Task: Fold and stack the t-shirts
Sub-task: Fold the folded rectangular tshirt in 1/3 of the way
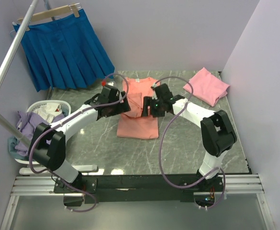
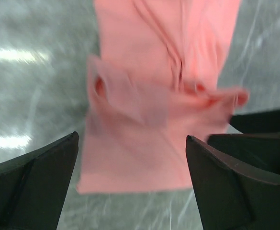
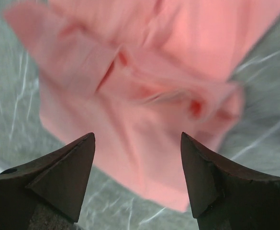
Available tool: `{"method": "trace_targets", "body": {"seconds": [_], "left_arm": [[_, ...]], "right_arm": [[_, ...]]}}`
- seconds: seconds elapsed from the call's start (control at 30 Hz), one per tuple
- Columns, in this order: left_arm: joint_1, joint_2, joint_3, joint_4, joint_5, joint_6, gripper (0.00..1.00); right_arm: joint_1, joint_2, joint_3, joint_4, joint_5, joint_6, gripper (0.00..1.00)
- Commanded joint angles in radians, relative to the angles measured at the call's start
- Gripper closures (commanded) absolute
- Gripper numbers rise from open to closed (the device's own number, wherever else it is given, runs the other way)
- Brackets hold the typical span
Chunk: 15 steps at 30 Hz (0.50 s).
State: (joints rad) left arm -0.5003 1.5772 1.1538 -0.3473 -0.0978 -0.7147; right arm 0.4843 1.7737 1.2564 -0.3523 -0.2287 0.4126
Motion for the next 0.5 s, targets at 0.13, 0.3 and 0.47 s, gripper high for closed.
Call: {"method": "trace_targets", "body": {"seconds": [0.13, 0.3, 0.47], "left_arm": [[-0.034, -0.023, -0.108, 0.056, 0.190, 0.017, 0.03], [-0.032, 0.073, -0.051, 0.132, 0.178, 0.021, 0.03], [-0.030, 0.240, 0.111, 0.145, 0.152, 0.032, 0.04]], "right_arm": [[0.060, -0.053, -0.037, 0.032, -0.066, 0.031, 0.22], [0.056, 0.039, 0.035, 0.033, -0.052, 0.011, 0.22], [0.025, 0.139, 0.136, 0.044, -0.037, -0.005, 0.22]]}}
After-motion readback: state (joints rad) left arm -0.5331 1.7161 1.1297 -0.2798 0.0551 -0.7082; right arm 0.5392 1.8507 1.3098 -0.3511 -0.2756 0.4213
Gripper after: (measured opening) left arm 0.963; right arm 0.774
